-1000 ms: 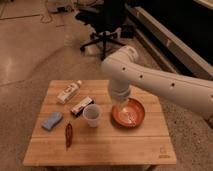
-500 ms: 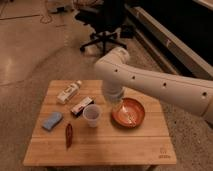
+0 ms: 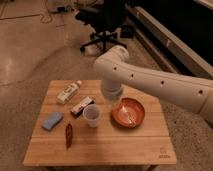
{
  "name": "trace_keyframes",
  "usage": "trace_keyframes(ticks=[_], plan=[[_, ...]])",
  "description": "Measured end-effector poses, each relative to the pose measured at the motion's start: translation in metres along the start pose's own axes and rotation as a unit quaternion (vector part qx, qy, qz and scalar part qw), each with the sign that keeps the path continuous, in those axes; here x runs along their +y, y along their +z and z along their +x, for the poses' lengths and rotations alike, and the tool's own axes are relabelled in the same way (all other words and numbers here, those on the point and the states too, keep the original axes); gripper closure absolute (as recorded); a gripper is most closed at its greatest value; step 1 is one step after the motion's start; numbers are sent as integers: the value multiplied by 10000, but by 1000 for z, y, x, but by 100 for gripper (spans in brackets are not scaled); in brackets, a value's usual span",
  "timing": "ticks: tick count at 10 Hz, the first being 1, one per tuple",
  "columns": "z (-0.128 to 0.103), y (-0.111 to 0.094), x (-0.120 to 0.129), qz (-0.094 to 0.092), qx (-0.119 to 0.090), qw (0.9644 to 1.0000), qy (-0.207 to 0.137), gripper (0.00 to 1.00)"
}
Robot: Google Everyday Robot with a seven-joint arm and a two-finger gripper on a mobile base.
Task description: Place the ceramic cup in the ceramic bowl
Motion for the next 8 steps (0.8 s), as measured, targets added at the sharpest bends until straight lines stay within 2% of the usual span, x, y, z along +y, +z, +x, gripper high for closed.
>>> trace_keyframes(ticks=[2, 4, 8], plan=[[-4, -4, -4, 27, -31, 10000, -47, 60], [-1, 5, -12, 3, 0, 10000, -60, 60], [-13, 1, -3, 43, -15, 9999, -138, 60]])
